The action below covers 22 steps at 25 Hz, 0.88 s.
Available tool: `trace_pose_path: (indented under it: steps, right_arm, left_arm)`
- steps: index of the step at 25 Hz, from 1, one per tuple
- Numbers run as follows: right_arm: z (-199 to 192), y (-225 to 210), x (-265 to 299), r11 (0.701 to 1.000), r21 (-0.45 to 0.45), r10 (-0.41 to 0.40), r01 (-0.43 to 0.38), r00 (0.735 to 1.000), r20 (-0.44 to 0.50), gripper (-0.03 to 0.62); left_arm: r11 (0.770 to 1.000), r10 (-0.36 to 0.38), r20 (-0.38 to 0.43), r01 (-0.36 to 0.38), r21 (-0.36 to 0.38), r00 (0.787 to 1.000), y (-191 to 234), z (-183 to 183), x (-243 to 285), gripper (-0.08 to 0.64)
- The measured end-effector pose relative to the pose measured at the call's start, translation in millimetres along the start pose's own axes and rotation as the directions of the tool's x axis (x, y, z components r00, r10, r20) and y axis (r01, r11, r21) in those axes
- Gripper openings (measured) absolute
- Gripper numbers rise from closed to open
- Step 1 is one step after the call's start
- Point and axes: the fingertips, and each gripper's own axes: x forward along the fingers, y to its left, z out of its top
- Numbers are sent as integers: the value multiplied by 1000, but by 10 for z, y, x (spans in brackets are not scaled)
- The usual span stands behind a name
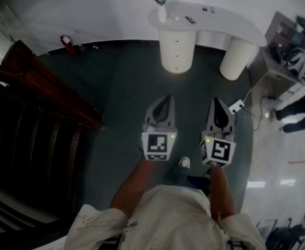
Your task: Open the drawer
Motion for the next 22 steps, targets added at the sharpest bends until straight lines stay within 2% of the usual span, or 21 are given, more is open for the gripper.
trace_pose_path:
  steps: [6,12,16,22]
  right_arm:
    - [-87,-479,651,999,4,33,-33,999,-1,5]
    - [-213,-850,1143,999,6,51,-51,999,-1,5]
    - [-326,-882,1441,998,17,68,-67,997,-24,5]
    - [-455,-778,2060,998,-21,66,-66,997,-31,5]
  left_arm:
    - [999,47,-13,-47,-7,999,-6,-1,788,2]
    - [998,67,-12,-67,-2,998,-74,-10,1355,2]
    - [998,70,-27,-70,1,997,5,-73,1636,2]
    - [999,47,-28,-48,-26,998,343,-286,2167,2]
